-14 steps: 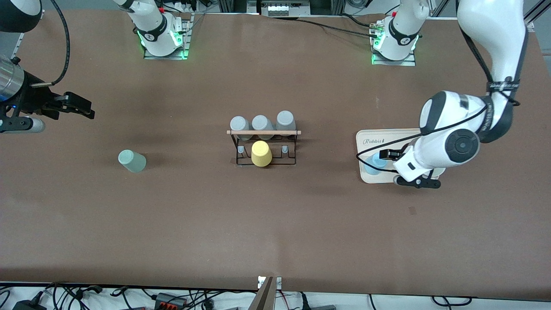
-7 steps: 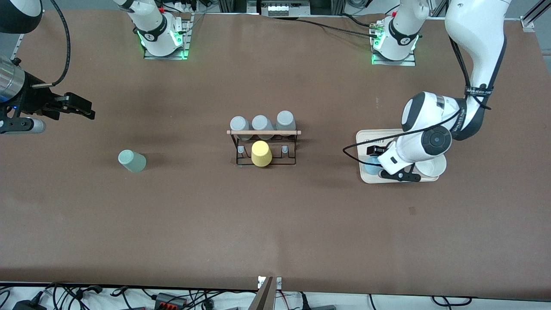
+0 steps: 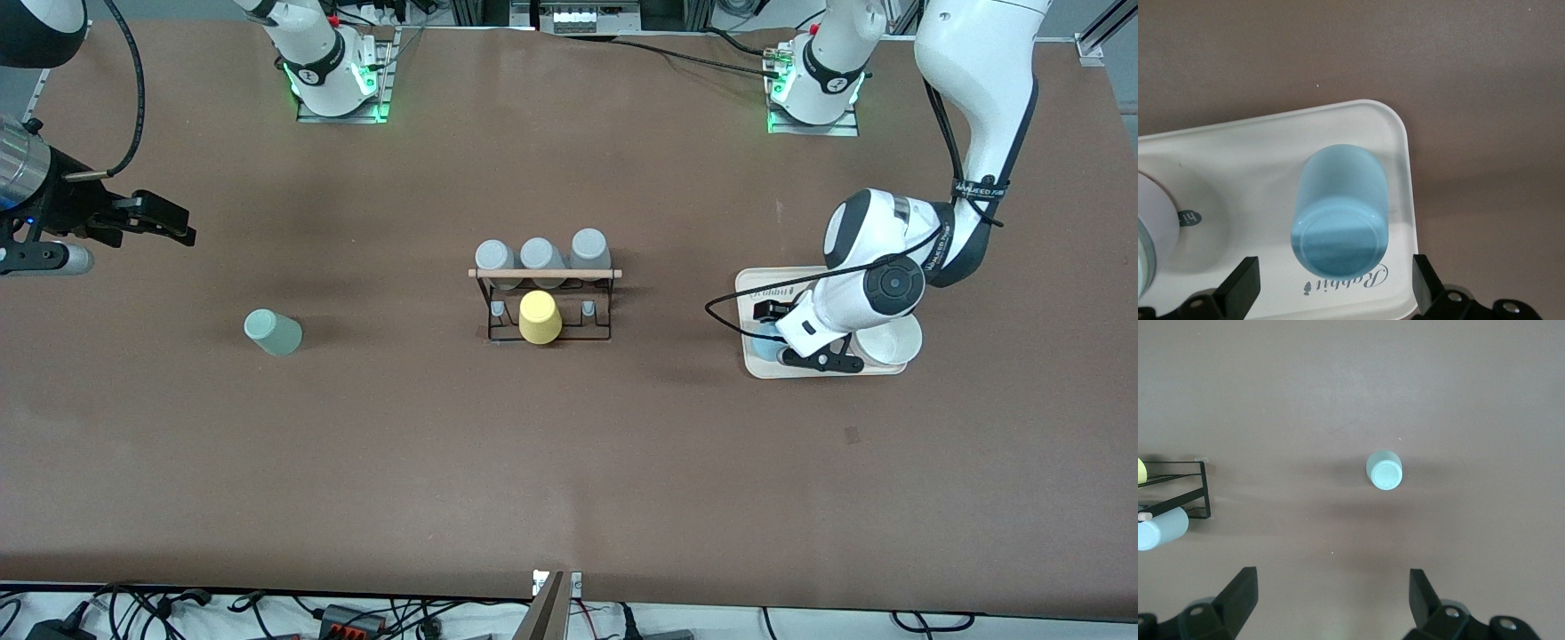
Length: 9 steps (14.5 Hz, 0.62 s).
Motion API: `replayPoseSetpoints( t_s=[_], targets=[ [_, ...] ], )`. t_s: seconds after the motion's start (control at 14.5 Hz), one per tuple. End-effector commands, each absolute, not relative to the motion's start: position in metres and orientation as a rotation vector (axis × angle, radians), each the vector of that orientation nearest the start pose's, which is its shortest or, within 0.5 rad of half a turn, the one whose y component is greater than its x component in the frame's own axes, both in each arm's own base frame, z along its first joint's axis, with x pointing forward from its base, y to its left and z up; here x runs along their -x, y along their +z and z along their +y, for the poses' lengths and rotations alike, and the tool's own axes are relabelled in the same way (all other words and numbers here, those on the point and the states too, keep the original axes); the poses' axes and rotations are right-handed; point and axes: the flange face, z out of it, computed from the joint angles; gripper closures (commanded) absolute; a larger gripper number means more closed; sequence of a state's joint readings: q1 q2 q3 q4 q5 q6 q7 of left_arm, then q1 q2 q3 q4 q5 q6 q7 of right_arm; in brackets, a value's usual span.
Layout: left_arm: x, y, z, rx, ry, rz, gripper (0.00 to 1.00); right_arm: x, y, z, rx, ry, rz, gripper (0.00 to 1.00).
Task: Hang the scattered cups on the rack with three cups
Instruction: 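Close the left gripper around the light blue cup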
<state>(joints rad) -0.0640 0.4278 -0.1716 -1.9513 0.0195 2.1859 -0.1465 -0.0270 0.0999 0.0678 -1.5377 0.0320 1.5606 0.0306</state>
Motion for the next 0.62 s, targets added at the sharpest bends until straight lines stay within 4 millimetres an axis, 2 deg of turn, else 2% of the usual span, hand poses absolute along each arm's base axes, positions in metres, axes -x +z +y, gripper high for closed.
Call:
replayPoseSetpoints(
  t_s=[0.0, 0.28, 0.35, 0.42, 0.48, 0.55],
  targets=[
    [-0.580, 0.242, -0.137, 3.167, 0.273, 0.132, 0.00, -0.577, 0.586, 0.022, 3.113, 0.113, -0.023, 0.00],
    [-0.580, 0.236, -0.137, 3.171, 0.264, 0.131, 0.00, -0.579, 0.583, 0.022, 3.112, 0.123, -0.027, 0.00],
    [-0.581, 0.235, -0.137, 3.172, 0.259, 0.131, 0.02, -0.581, 0.576, 0.022, 3.111, 0.139, -0.027, 0.00],
    [-0.582, 0.236, -0.137, 3.174, 0.250, 0.130, 0.15, -0.583, 0.573, 0.022, 3.110, 0.149, -0.027, 0.00],
    [-0.581, 0.236, -0.138, 3.174, 0.249, 0.133, 0.34, -0.587, 0.564, 0.022, 3.110, 0.165, -0.027, 0.00],
    [-0.581, 0.235, -0.138, 3.172, 0.251, 0.134, 0.45, -0.589, 0.558, 0.021, 3.111, 0.175, -0.020, 0.00]
  ],
)
